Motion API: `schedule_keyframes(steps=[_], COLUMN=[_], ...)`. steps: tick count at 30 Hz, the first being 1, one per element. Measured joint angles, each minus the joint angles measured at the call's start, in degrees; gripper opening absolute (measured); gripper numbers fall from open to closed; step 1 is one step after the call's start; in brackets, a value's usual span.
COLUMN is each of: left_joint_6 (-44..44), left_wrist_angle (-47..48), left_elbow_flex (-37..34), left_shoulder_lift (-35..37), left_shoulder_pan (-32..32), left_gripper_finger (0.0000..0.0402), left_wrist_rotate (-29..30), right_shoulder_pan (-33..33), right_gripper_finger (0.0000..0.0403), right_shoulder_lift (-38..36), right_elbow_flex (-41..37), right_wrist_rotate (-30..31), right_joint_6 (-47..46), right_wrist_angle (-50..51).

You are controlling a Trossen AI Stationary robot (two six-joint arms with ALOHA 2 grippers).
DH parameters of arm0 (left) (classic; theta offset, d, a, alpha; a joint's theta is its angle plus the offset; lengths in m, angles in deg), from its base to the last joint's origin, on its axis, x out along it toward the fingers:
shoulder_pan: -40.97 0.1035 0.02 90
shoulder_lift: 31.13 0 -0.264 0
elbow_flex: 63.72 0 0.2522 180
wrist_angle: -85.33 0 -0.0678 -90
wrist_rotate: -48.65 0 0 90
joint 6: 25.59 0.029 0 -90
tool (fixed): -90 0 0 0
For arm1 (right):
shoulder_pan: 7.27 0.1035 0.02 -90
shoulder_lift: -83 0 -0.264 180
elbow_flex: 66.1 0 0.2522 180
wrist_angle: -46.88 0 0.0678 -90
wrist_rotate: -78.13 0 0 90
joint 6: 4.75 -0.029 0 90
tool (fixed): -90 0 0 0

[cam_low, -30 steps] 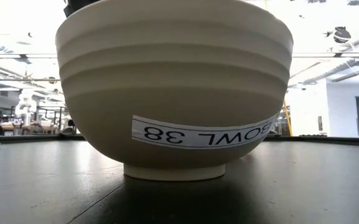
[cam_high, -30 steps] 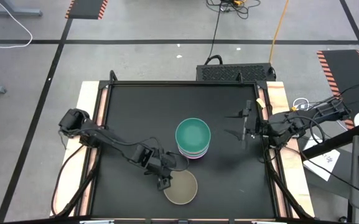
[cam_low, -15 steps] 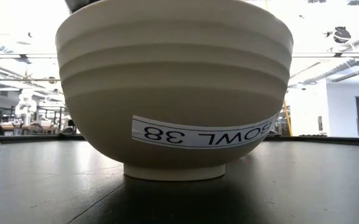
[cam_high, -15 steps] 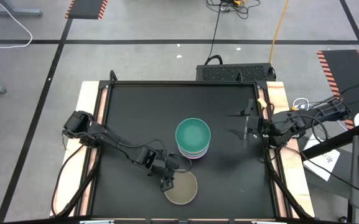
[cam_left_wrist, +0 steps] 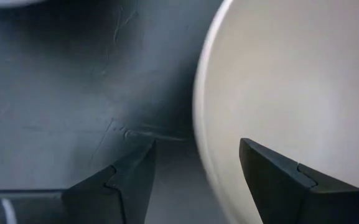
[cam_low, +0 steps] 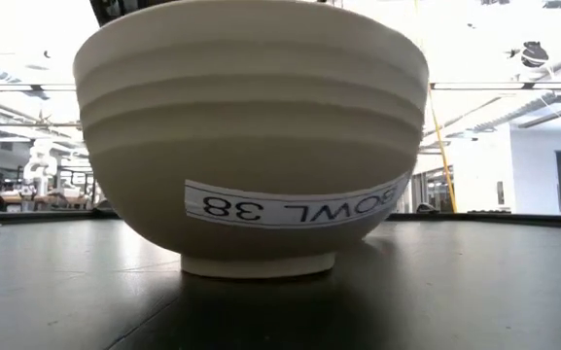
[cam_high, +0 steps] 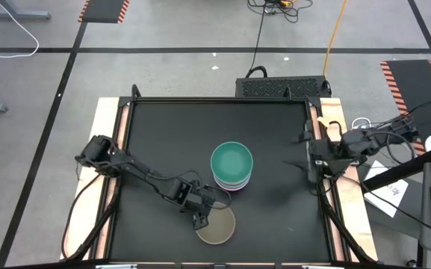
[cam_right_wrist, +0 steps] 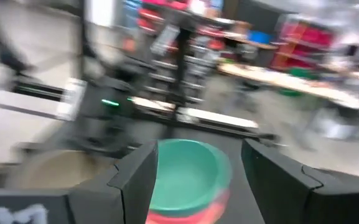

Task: Nest bowls inside each other
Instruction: Stack the gray bowl on top of the dark green bowl

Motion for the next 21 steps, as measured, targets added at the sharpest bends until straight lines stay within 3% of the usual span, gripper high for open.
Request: schedule_keyframes(steps=[3,6,13,21], left_joint_6=[0.7,2.4,7.2,12.5], left_wrist_angle=[0.0,-0.1,-2.2,-6.9], left_elbow_flex=[0.0,0.0,0.0,0.0], left_shoulder_lift=[-0.7,-1.3,-1.2,-0.5], left_shoulder_pan=[0.0,0.0,0.7,-0.1], left_gripper_finger=[0.0223,0.0184,0.0022,0.0007], left_wrist_rotate=[0.0,-0.2,0.0,0.1], right_shoulder_pan=[2.4,5.4,8.5,8.5], right_gripper_finger=[0.0226,0.0226,0.0226,0.0226], right_shoulder_lift=[-1.0,-0.9,-0.5,-0.5], right_elbow_flex=[0.0,0.0,0.0,0.0], right_wrist_rotate=[-6.1,-6.4,-3.1,-1.6], right_joint_6=[-4.9,-6.7,-7.0,-7.9], right_wrist_angle=[1.5,3.3,2.6,2.9])
